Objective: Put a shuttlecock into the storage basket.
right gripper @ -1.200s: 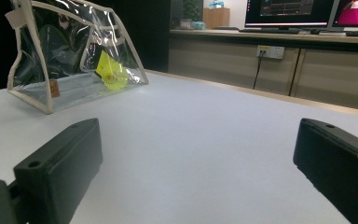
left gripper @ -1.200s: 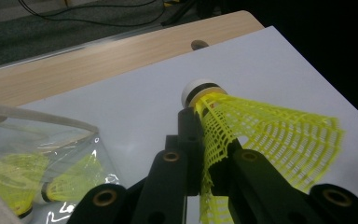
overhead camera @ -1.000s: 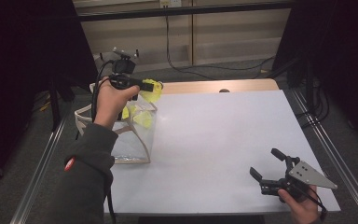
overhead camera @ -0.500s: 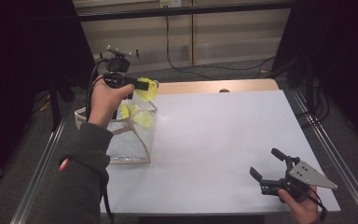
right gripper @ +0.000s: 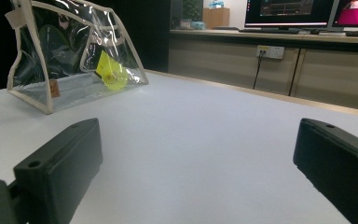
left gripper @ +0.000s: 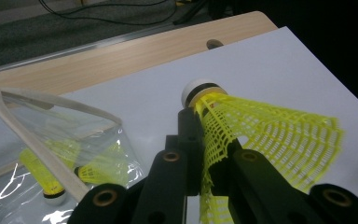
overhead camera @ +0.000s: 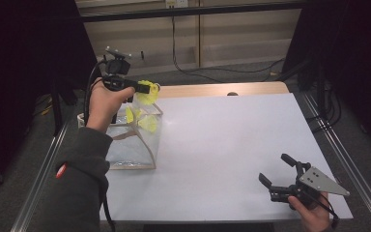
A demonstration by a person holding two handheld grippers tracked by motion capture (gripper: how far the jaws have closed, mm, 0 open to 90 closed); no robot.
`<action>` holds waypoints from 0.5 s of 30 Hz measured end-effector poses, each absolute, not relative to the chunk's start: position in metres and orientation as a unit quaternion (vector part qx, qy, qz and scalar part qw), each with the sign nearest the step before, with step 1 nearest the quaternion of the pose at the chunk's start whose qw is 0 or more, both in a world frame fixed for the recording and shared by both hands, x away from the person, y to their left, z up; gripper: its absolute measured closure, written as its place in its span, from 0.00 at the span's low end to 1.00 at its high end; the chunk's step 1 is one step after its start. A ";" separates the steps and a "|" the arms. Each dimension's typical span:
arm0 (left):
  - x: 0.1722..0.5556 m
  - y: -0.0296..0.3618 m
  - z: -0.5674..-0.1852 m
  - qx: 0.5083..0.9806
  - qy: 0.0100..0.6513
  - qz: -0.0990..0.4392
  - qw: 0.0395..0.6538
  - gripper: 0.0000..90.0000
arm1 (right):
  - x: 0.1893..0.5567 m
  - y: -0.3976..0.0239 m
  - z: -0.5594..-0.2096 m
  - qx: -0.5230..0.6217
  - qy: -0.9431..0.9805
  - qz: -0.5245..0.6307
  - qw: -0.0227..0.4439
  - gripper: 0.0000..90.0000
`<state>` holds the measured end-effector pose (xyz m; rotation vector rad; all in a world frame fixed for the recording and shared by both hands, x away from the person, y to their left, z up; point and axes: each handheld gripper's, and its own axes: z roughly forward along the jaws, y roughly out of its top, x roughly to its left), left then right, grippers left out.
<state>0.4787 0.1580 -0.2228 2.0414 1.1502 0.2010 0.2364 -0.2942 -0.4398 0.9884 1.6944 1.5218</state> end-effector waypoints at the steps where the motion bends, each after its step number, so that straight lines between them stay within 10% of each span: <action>1: 0.479 0.158 -0.223 0.801 0.452 0.079 0.385 0.97 | 0.236 -0.294 -0.440 0.377 0.647 0.579 0.323 0.01; 15: 0.478 0.169 -0.221 0.796 0.459 0.090 0.383 0.97 | 0.236 -0.294 -0.440 0.377 0.646 0.580 0.324 0.01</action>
